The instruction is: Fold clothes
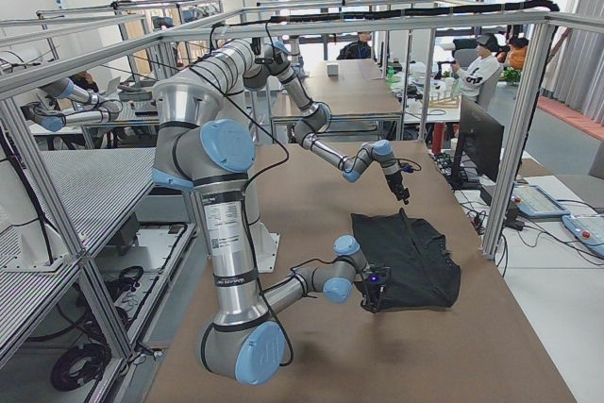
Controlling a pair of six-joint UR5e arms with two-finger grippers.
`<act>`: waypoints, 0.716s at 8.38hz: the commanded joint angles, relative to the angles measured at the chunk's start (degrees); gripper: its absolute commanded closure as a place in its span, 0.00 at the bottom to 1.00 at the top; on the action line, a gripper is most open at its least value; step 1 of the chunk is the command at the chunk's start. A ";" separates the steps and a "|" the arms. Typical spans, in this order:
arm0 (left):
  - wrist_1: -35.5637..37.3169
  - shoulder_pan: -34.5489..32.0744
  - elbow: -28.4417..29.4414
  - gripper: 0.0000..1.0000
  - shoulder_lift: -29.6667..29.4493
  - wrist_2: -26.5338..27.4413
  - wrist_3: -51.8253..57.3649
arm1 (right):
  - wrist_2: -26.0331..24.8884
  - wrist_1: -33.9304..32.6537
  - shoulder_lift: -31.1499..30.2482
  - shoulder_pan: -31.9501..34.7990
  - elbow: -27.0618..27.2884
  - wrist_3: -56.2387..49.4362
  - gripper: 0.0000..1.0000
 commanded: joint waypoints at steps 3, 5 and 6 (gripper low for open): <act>-0.08 0.97 0.14 0.35 -0.29 2.09 -0.66 | 0.35 -0.09 -0.25 -0.73 1.59 2.67 1.00; -0.08 1.14 0.14 0.35 -0.46 2.09 -2.67 | 4.63 -0.88 -5.41 -0.64 8.59 2.67 1.00; 0.01 1.32 -0.12 0.35 -0.46 2.09 -3.73 | 7.10 -0.88 -8.74 -0.64 12.20 3.54 1.00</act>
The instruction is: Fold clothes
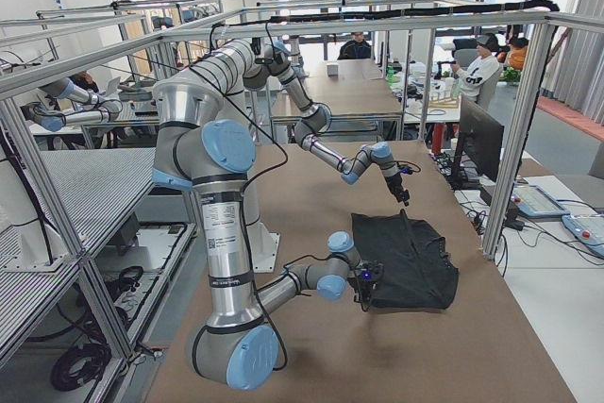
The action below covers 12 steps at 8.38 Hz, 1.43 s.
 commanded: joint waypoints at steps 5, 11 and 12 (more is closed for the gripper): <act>0.43 0.35 -6.18 0.35 1.59 0.11 -3.60 | 19.52 0.14 -8.20 -10.76 19.66 14.63 1.00; 0.87 0.09 -6.98 0.37 4.13 -1.03 -5.46 | 24.21 3.47 -15.33 -21.68 25.32 16.08 0.05; 0.87 0.17 -7.85 0.38 4.67 -1.99 -5.46 | 23.78 3.57 -14.46 -21.68 24.98 15.91 0.06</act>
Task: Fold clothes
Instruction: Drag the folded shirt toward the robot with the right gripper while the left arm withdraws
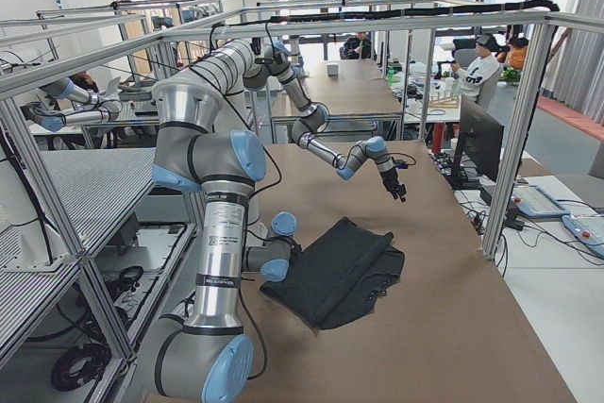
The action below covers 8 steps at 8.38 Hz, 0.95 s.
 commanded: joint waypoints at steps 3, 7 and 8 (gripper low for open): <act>-0.14 5.59 -12.71 0.39 10.15 -6.39 -2.72 | -2.70 0.82 3.80 -0.04 -1.21 -0.07 0.06; -5.21 16.48 -19.10 0.39 17.67 -1.15 -13.41 | -8.25 0.11 3.98 0.22 -2.87 -0.68 0.05; -5.58 18.17 -18.92 0.40 17.24 0.11 -13.63 | -8.34 0.11 4.07 0.31 -3.06 -0.68 0.06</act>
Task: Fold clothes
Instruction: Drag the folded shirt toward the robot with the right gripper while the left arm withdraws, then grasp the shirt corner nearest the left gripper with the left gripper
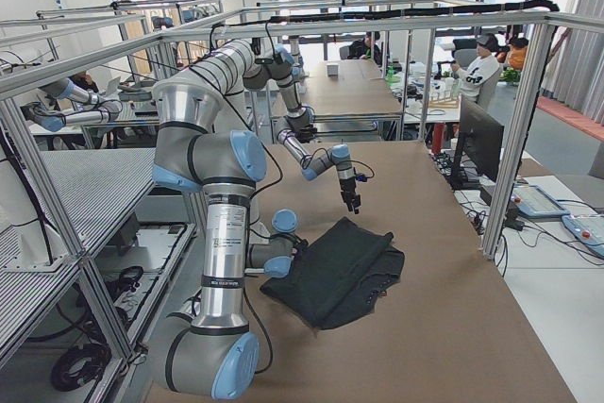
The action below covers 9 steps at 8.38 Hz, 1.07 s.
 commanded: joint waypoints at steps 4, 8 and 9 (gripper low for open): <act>-2.20 4.61 -0.07 0.42 0.39 2.85 -2.09 | -0.59 -0.42 0.04 0.36 -0.84 -0.20 0.06; -2.20 4.61 0.19 0.34 1.80 3.37 -2.09 | -0.59 -0.51 -0.05 0.35 -0.84 -0.20 0.06; -2.20 4.70 0.19 0.35 1.63 3.37 -2.09 | -0.59 -0.42 -0.05 0.27 -0.75 -0.20 0.06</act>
